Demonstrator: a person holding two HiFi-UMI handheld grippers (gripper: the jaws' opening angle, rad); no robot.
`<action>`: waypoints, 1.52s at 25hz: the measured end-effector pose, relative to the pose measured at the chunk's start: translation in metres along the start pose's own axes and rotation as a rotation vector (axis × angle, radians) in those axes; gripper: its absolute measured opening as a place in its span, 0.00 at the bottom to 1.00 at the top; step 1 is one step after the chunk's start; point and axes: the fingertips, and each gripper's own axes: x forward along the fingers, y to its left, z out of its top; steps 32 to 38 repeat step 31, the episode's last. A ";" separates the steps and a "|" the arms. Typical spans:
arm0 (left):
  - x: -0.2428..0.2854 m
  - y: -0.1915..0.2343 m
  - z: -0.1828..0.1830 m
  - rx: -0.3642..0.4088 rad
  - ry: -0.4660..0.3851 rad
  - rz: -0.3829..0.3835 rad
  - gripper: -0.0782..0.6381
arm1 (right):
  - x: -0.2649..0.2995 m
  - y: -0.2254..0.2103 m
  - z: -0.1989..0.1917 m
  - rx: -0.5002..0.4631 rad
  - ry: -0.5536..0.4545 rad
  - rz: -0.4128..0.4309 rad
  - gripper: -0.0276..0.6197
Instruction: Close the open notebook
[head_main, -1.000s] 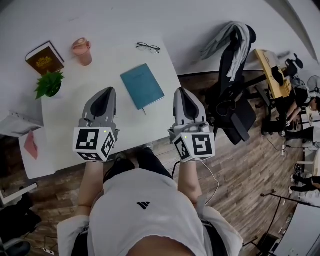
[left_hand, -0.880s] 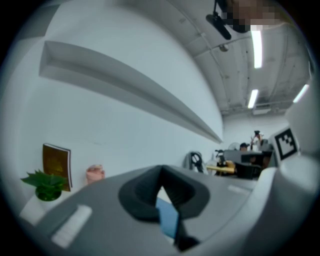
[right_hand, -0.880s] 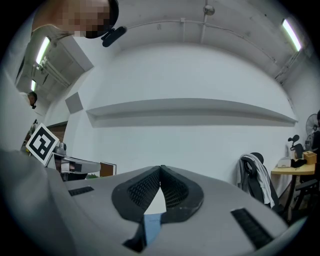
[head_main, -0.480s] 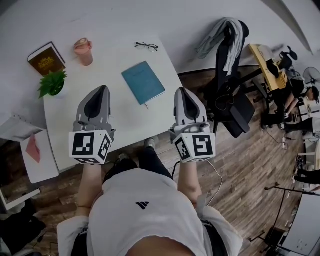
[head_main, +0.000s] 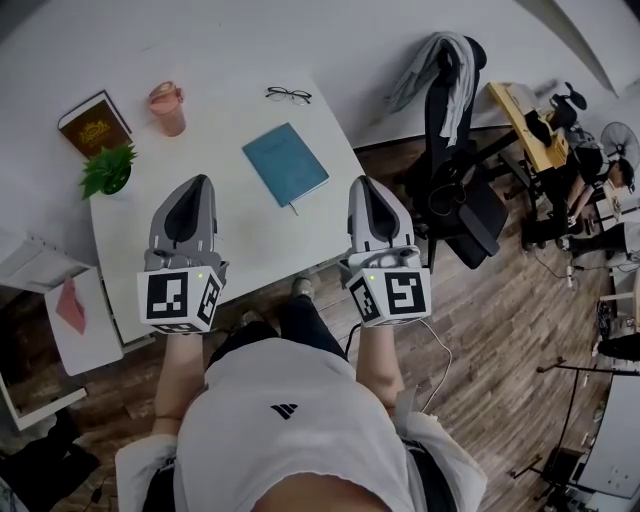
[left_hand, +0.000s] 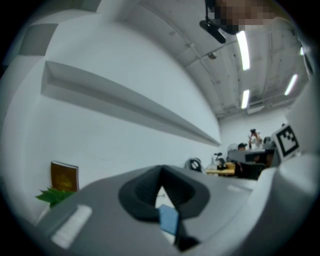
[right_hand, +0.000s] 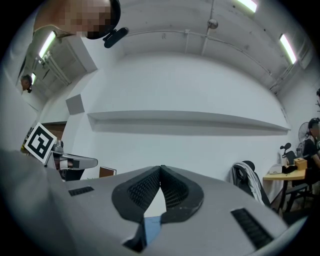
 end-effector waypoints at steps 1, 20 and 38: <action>-0.001 0.000 0.001 0.002 -0.007 0.000 0.12 | -0.002 0.000 0.001 -0.003 -0.003 -0.004 0.03; -0.009 0.012 0.000 -0.021 -0.015 0.021 0.12 | 0.002 0.011 0.000 -0.030 0.003 -0.002 0.03; -0.005 0.020 -0.006 -0.028 -0.005 0.022 0.12 | 0.012 0.015 -0.005 -0.026 0.018 0.003 0.03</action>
